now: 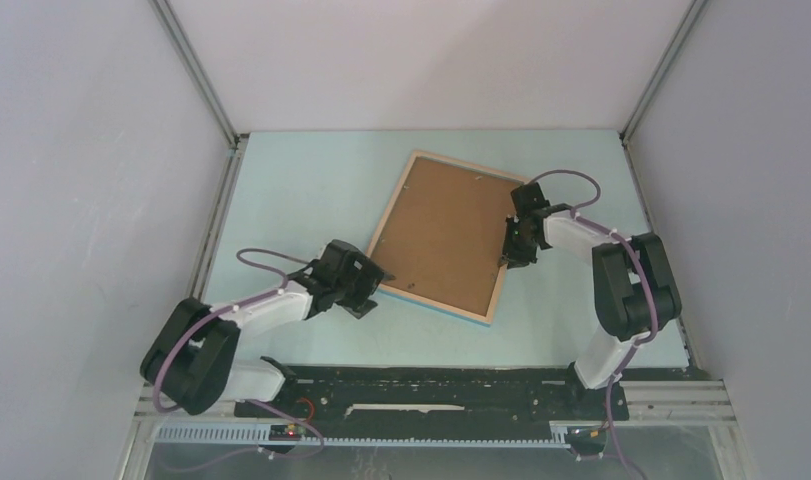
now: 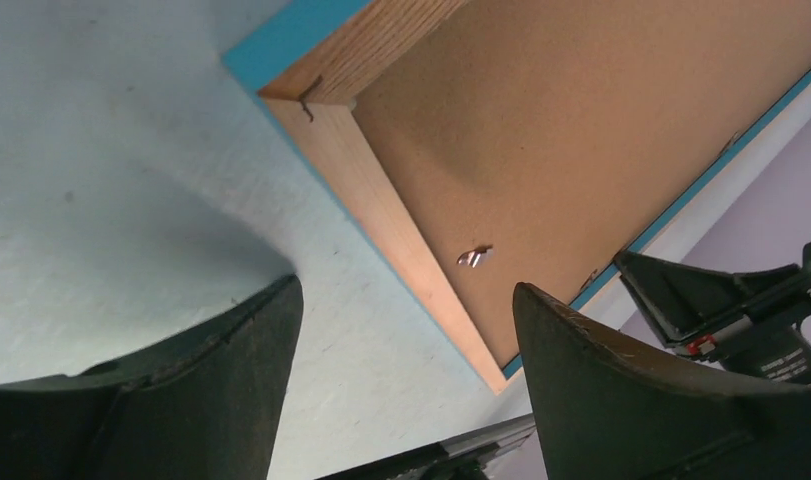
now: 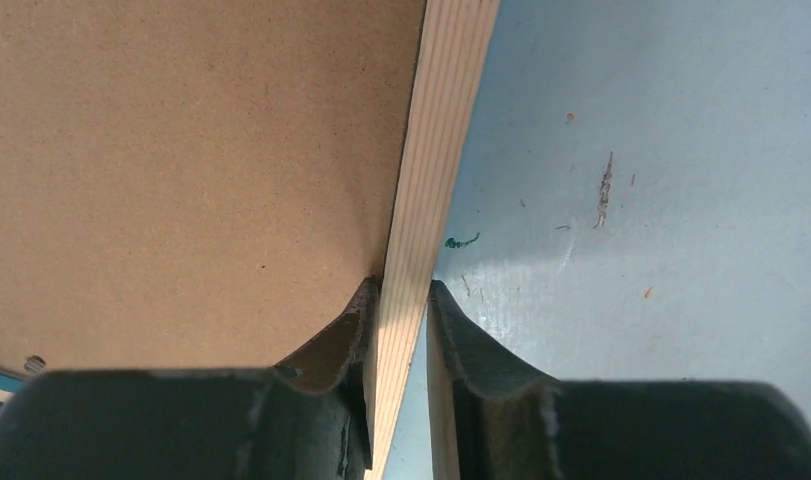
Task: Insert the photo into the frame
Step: Adjust the photo frame at the center of the board, then install the photo frame at the center of the board.
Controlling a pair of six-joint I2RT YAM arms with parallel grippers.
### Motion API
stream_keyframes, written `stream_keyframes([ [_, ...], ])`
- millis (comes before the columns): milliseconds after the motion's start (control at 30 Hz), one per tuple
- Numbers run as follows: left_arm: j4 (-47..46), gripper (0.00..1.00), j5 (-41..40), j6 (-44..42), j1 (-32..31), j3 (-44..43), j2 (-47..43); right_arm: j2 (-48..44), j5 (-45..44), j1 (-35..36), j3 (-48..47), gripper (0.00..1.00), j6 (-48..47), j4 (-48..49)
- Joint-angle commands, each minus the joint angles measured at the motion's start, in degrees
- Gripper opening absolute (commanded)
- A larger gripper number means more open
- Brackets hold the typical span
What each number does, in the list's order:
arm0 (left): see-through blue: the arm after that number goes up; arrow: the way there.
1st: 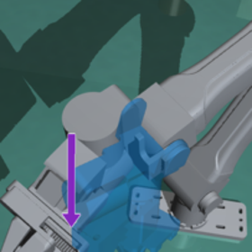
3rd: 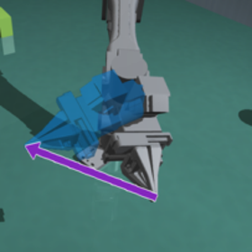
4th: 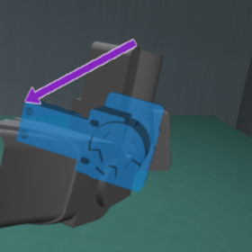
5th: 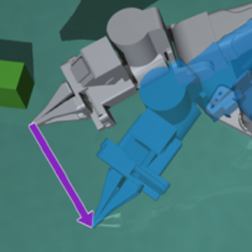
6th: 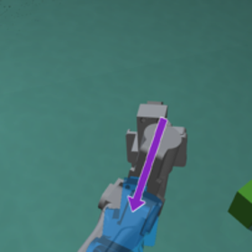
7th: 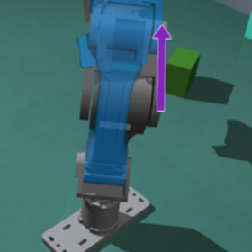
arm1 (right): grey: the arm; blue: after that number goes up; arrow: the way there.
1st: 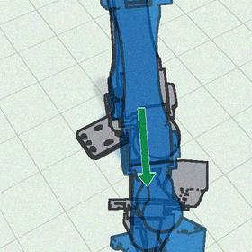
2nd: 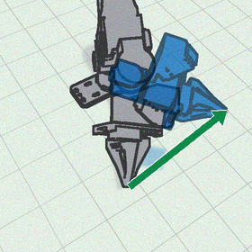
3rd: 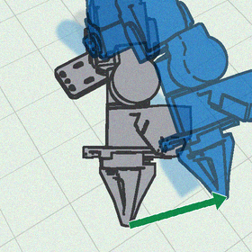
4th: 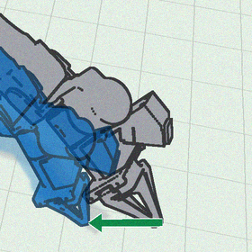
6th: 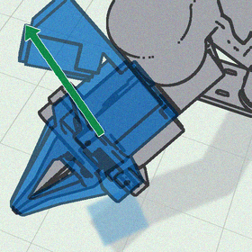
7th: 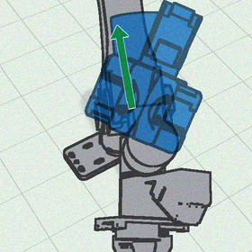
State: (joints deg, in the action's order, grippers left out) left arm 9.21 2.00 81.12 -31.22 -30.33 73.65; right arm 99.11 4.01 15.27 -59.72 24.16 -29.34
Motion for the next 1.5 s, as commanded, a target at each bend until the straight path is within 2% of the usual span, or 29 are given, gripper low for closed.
stream_keyframes([
  [0, -8.19, 0.83, 1.56, 4.06, -0.94, -1.39, 4.73, -3.06, -1.47, 1.38, 2.48, 0.23, 0.41, 0.17],
  [133, -6.76, 0.76, 0.59, -0.54, 0.29, -5.58, 8.88, -7.47, 1.32, 2.25, 8.21, 0.14, 2.27, 2.09],
  [233, -2.76, 0.71, -0.67, -5.61, 1.05, -10.57, 12.42, -12.07, 3.57, 3.20, 14.78, 0.12, 4.84, 5.14],
  [433, -1.64, 0.58, 6.76, -13.99, 6.35, -16.70, 21.14, -20.07, 5.78, 6.49, 24.43, 0.12, 7.82, 6.54],
  [467, -1.28, 0.57, 7.47, -15.83, 7.07, -17.96, 22.44, -20.93, 6.27, 7.23, 25.62, 0.13, 7.94, 6.83],
  [533, -0.33, 0.54, 9.01, -18.66, 8.05, -20.57, 24.96, -23.49, 6.88, 8.60, 27.05, 0.22, 7.51, 7.54],
  [600, -0.47, 0.51, 12.40, -22.49, 9.33, -23.95, 28.19, -23.74, 8.55, 8.96, 26.98, 0.42, 3.84, 9.89],
  [633, 0.43, 0.48, 14.18, -24.86, 10.26, -25.68, 30.18, -22.96, 9.26, 8.32, 26.03, 0.49, 1.27, 10.11],
  [700, 2.60, 0.38, 16.83, -29.00, 12.19, -28.46, 33.18, -20.54, 10.89, 6.20, 21.95, 0.53, -2.68, 7.43],
  [800, 5.83, 0.35, 15.90, -33.40, 13.86, -30.36, 34.76, -20.40, 12.55, 6.82, 15.23, 0.58, -4.85, 6.20],
  [933, 3.78, 0.31, 15.16, -34.48, 13.91, -28.46, 34.06, -17.32, 10.49, 11.51, 5.95, 0.68, -7.50, 7.25],
  [1000, 3.45, 0.26, 14.76, -35.46, 13.89, -28.01, 34.28, -12.40, 13.04, 11.84, 0.16, 0.69, -6.66, 7.60],
  [1100, 3.54, 0.20, 14.56, -37.46, 13.88, -27.98, 35.40, -2.25, 23.27, 12.74, -6.71, 0.69, -3.79, 11.91],
  [1133, 3.49, 0.18, 14.59, -37.78, 13.88, -27.85, 35.55, 1.22, 25.04, 13.29, -9.77, 0.67, -3.02, 12.23],
  [1233, 1.91, 0.15, 15.61, -38.26, 13.90, -26.91, 35.31, 9.80, 28.60, 15.02, -18.99, 0.53, -2.02, 11.36],
  [1267, 1.34, 0.14, 15.88, -38.43, 13.90, -26.56, 35.11, 11.91, 29.32, 15.33, -20.69, 0.52, -1.65, 11.56],
  [1467, -3.11, 0.07, 17.62, -38.50, 14.29, -23.61, 33.81, 19.10, 32.63, 16.85, -25.95, 0.55, -2.49, 10.26],
])
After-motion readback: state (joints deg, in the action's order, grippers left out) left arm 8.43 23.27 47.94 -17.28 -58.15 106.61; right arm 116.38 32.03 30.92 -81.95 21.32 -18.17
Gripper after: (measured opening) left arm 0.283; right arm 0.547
